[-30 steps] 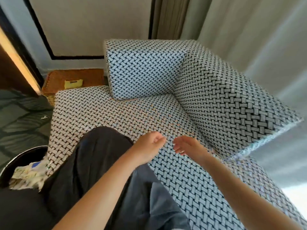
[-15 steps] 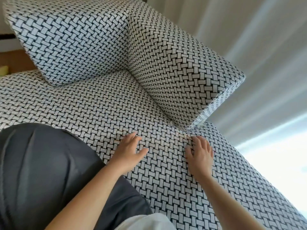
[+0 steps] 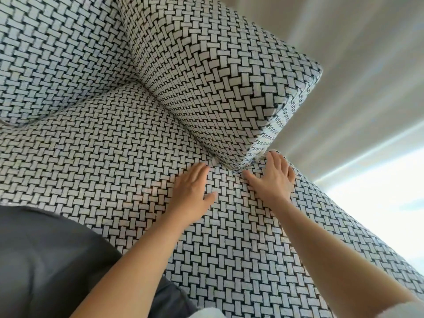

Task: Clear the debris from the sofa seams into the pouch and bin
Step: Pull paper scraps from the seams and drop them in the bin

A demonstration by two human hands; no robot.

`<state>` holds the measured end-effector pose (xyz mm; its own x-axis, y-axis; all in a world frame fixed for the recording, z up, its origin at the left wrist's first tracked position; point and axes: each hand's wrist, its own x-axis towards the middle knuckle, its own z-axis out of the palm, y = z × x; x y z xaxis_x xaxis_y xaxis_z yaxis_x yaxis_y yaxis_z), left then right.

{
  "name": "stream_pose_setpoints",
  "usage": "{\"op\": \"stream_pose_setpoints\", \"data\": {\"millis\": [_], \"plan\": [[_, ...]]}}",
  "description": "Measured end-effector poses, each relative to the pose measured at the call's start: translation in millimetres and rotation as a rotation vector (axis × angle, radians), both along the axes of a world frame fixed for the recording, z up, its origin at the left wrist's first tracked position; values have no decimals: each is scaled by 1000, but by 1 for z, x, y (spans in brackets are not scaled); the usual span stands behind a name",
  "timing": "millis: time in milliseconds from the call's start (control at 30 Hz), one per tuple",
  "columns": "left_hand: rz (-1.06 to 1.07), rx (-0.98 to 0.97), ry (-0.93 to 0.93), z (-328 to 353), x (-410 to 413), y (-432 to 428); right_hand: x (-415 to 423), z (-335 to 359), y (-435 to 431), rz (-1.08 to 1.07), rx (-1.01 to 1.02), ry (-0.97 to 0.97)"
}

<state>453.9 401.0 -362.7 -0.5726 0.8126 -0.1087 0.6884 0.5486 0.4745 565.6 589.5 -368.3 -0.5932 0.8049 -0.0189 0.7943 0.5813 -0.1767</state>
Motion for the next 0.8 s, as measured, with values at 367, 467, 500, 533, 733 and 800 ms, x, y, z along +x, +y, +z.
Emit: {"op": "stream_pose_setpoints", "data": {"millis": [367, 467, 500, 533, 733, 800], "plan": [[51, -24, 247, -6, -15, 48, -9, -5, 7, 12, 47, 94], [48, -72, 286, -2, -26, 60, -13, -5, 10, 25, 65, 90], [39, -91, 291, 0, -30, 64, -14, -5, 11, 30, 71, 80], [26, -115, 286, 1, -34, 68, -15, -6, 12, 33, 74, 68], [-17, -240, 189, 4, -49, 80, -17, -6, 14, 35, 72, 57], [-19, -250, 152, 6, -54, 82, -19, -5, 14, 34, 76, 80]]}}
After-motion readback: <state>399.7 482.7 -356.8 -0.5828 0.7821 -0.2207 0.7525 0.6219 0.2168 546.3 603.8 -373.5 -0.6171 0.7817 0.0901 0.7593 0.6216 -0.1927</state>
